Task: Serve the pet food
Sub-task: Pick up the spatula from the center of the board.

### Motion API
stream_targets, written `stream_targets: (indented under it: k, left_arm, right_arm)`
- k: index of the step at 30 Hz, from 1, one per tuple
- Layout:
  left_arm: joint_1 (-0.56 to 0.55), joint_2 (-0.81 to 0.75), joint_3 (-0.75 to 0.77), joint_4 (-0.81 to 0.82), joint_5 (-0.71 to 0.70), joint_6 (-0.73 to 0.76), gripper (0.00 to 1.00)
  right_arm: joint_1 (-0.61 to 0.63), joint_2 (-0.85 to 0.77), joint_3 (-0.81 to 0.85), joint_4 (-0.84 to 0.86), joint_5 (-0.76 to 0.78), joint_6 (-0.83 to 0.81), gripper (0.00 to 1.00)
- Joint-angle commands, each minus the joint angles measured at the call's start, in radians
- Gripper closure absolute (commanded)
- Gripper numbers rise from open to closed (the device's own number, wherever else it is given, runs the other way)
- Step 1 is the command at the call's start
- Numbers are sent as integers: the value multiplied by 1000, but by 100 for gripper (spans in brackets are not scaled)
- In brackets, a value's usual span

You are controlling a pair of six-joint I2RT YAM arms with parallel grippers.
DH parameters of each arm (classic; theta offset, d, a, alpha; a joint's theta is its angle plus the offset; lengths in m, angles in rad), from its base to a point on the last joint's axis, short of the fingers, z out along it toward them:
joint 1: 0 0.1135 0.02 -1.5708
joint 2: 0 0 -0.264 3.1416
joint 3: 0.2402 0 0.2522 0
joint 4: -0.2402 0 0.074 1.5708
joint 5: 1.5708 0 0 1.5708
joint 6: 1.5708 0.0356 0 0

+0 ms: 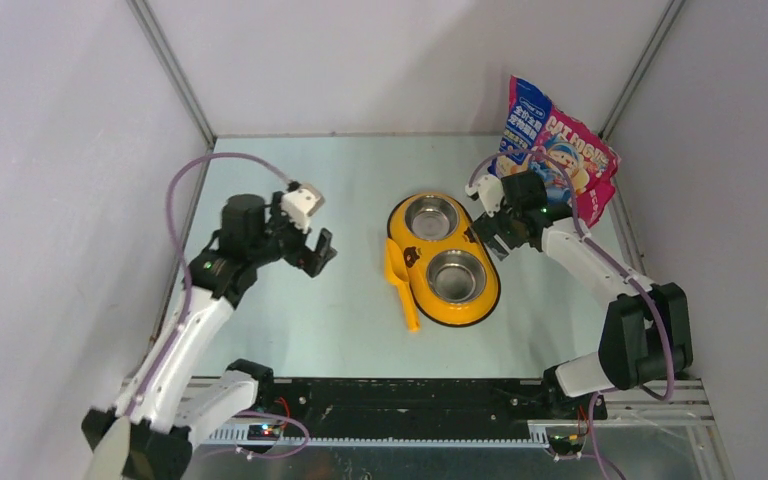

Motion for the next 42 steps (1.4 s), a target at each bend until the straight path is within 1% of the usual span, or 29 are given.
stream_targets:
  k: [1, 3, 4, 5, 6, 7, 8, 9, 10, 11, 14, 18, 20, 25, 28, 31, 33, 36, 37, 38, 40, 42]
  left_arm:
    - [-110, 149, 38, 69, 41, 10, 2]
    - [-150, 290, 84, 81, 13, -21, 2]
    - [-161, 329, 131, 82, -4, -34, 2]
    - [-179, 411, 161, 71, -40, -63, 2]
    - [-185, 453, 223, 60, -62, -79, 2]
    - [-193, 539, 260, 28, -91, -116, 2]
    - [-195, 577, 328, 4, -87, -128, 2]
    - [-197, 651, 363, -40, -66, -142, 2]
    - [-197, 680, 417, -69, -59, -153, 2]
    - [-200, 728, 437, -76, -53, -178, 2]
    - [-217, 796, 503, -94, -65, -222, 2]
    - [-288, 866, 550, -119, -186, -255, 2]
    - [-314, 913, 576, -142, -205, -263, 2]
    - [-361, 970, 611, -157, -286, -293, 2]
    - [-368, 1020, 632, -172, -320, -297, 7]
    - [-369, 1056, 645, -185, -331, -295, 9]
    - [-374, 1078, 651, -188, -332, -294, 13]
    - [-379, 1105, 657, -196, -332, -290, 24]
    - [-380, 1110, 658, -198, -331, -288, 26]
    - [-381, 1115, 658, -199, -331, -288, 31]
    - [-381, 1120, 657, -201, -329, -286, 38]
    - [-381, 1122, 657, -202, -326, -285, 44]
  right_arm:
    - [-43, -36, 5, 2, -48, 8, 15]
    - [-54, -44, 5, -4, -60, 6, 15]
    - [-58, -47, 3, -2, -61, 4, 15]
    - [-59, -48, -4, 1, -61, -1, 15]
    - [-59, -47, -7, 5, -56, -7, 15]
    - [-61, -43, -8, 7, -50, -9, 15]
    - [-61, -38, -11, 11, -38, -13, 16]
    - [-61, -34, -13, 13, -31, -16, 16]
    - [-61, -29, -16, 17, -20, -22, 16]
    - [-60, -26, -17, 18, -16, -23, 16]
    - [-57, -17, -21, 23, -4, -30, 16]
    - [-52, -25, -24, 26, 3, -37, 16]
    - [-52, -33, -27, 28, 6, -41, 16]
    - [-52, -49, -32, 33, 9, -48, 17]
    - [-50, -54, -34, 34, 8, -51, 16]
    - [-48, -65, -38, 36, 9, -56, 16]
    - [-44, -69, -39, 38, 11, -57, 16]
    - [-39, -73, -40, 39, 14, -57, 16]
    - [-36, -73, -40, 40, 14, -58, 16]
    - [-34, -74, -40, 40, 14, -59, 16]
    - [-32, -74, -41, 43, 17, -60, 16]
    - [-29, -73, -44, 45, 22, -63, 16]
